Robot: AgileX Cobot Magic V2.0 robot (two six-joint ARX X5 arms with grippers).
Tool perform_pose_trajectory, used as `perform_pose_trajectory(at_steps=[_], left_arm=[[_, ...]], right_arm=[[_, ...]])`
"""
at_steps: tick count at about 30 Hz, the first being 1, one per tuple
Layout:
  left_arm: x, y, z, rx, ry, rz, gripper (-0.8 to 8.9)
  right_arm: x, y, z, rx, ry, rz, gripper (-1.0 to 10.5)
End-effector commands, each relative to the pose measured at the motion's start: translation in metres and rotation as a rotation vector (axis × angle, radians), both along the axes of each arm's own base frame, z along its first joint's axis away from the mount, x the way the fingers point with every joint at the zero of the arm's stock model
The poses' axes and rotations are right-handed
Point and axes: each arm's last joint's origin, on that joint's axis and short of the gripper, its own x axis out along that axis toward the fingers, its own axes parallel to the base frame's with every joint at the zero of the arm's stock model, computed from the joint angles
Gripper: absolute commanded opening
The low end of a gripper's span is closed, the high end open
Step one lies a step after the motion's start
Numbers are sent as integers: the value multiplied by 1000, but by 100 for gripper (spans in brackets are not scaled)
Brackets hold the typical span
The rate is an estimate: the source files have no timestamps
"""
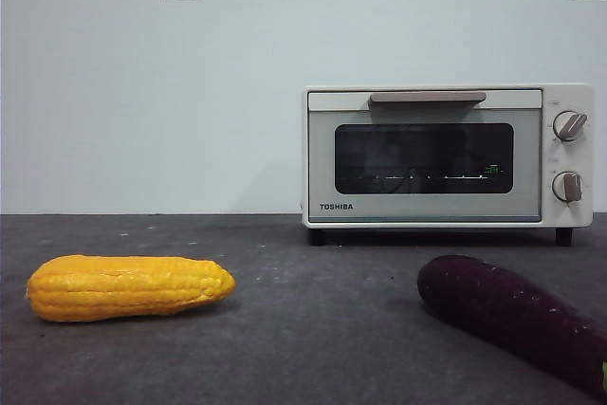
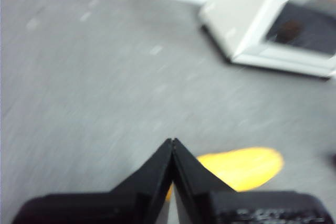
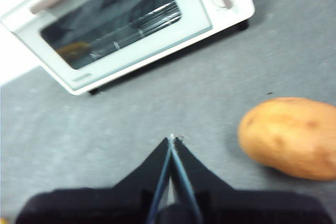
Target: Take the eggplant from the table,put the eggplant in the oven
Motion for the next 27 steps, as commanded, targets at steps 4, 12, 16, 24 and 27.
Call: perform_pose_trajectory(at_steps=[4, 12, 16, 24, 27], left_arm=[[-4, -2, 54, -30, -98, -79, -6], [7, -7, 115, -55, -125, -224, -6], [19, -10, 140, -63, -119, -322, -6], [49, -18, 184, -71, -98, -477, -6], [61, -22, 198, -74, -78, -510, -6]], right_arm=[[-11, 1, 56, 36, -101, 35, -2], [-15, 2, 124, -114, -73, 108, 1], [-12, 3, 159, -192, -34, 159, 2], [-4, 5, 222, -236, 5, 274, 11], [-2, 6, 243, -255, -16, 280, 11]])
